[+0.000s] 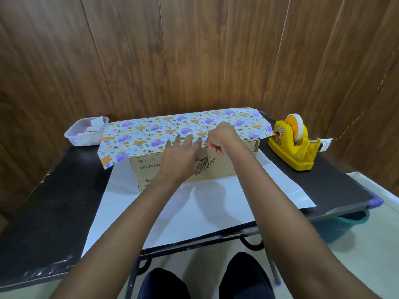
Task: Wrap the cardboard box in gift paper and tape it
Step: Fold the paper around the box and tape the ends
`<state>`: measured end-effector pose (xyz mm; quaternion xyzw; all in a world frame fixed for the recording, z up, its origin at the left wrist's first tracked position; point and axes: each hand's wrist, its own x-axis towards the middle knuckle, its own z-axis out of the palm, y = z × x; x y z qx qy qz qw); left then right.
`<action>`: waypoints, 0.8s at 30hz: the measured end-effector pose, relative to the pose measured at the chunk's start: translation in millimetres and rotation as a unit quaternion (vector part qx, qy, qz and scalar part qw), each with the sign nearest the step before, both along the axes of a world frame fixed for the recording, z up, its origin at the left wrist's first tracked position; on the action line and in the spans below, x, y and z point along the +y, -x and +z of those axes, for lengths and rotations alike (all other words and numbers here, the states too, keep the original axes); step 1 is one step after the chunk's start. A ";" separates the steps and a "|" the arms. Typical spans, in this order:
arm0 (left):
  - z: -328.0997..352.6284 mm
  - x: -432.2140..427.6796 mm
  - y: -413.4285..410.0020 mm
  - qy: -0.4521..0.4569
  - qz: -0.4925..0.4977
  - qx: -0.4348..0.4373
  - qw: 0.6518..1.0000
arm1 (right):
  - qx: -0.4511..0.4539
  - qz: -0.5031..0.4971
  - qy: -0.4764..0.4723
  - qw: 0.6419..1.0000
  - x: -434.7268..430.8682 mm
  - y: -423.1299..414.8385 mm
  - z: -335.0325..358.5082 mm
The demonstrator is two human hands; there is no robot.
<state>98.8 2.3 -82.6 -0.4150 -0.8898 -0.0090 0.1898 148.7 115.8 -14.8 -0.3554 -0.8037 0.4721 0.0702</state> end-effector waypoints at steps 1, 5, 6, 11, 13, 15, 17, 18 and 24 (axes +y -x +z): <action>0.0 -0.6 -0.3 0.000 -0.001 0.000 1.000 | -0.008 -0.003 -0.006 1.000 -1.2 2.2 -0.4; 0.7 -0.3 -0.5 0.001 -0.002 0.000 1.000 | -0.003 0.000 -0.008 1.000 2.4 2.4 -3.2; 0.7 -0.7 -0.3 0.004 -0.001 0.000 1.000 | 0.015 0.004 0.010 1.000 4.5 0.8 -2.7; 1.1 -0.7 -0.7 0.005 -0.001 0.000 1.000 | 0.068 0.008 0.201 0.977 15.8 -13.0 7.3; 1.3 -0.3 -1.4 0.007 -0.001 0.003 1.000 | 0.062 0.025 0.247 0.967 16.9 -12.5 7.2; 1.2 -1.1 -1.6 0.007 -0.002 0.007 1.000 | 0.045 0.036 0.252 0.966 13.0 -8.3 4.9; 1.1 -2.0 -1.2 0.006 -0.003 0.009 1.000 | 0.038 0.040 0.247 0.967 7.5 -6.3 3.7; 1.1 -2.1 -0.9 0.007 -0.004 0.009 1.000 | 0.044 0.042 0.250 0.966 5.7 -7.1 3.7; 1.8 -1.5 -0.6 0.001 -0.010 -0.002 1.000 | 0.190 0.085 0.278 0.938 9.3 -34.6 1.3</action>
